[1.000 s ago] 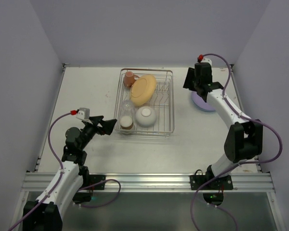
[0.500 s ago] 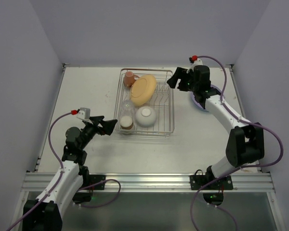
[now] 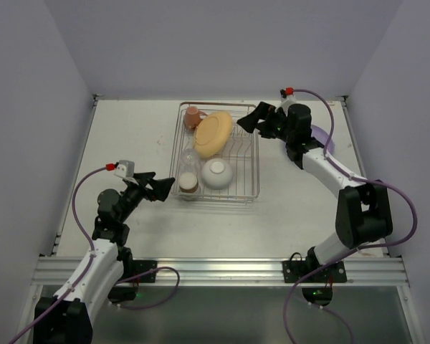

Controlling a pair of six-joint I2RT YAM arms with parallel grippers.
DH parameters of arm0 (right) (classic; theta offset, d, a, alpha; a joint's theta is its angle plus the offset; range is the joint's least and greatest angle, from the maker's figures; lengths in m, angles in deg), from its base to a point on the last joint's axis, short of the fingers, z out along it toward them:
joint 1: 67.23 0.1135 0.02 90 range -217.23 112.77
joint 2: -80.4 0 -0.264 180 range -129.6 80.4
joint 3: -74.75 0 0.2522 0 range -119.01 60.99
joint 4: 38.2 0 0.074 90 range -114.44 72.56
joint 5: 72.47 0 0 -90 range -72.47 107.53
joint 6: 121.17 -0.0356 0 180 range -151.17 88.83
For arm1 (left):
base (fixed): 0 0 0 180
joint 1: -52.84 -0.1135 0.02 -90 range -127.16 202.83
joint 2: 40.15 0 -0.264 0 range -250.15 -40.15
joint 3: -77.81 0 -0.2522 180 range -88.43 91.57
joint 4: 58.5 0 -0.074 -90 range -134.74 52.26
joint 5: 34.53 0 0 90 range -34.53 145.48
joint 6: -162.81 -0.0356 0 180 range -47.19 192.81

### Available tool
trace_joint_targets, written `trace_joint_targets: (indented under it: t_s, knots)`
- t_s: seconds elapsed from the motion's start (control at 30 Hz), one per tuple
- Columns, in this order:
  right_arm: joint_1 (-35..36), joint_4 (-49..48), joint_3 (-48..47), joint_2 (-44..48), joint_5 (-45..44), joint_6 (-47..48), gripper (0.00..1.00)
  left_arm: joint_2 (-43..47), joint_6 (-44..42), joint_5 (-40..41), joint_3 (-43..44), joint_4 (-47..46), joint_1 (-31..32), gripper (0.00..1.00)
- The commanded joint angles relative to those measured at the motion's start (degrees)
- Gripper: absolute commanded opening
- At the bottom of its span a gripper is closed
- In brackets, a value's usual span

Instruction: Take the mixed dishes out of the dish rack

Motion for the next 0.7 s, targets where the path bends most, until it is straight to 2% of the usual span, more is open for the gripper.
trace_joint_targets:
  t_s: [0.0, 0.27, 0.4, 0.57, 0.67]
  knots:
    - [0.86, -6.95, 0.73, -0.84, 2.19, -3.4, 0.99, 0.32, 0.09, -1.41, -0.21, -2.32, -0.24, 1.0]
    - [1.83, -8.71, 2.22, -1.63, 0.17, -5.69, 0.99, 0.23, 0.09, -1.67, 0.4, -1.53, -0.24, 1.0]
    - [1.83, -13.01, 5.3, -1.81, 0.69, -7.01, 0.99, 0.23, 0.79, -2.2, 0.05, -2.4, -0.15, 1.0]
    - [1.83, -17.76, 5.66, -5.14, 3.33, -10.42, 0.91, -0.82, 1.67, -3.7, -0.74, -4.25, -0.07, 1.0]
    - [2.09, -20.05, 4.95, -7.6, 5.17, -12.01, 0.9, -0.91, 1.94, -3.7, -0.83, -4.25, -0.07, 1.0]
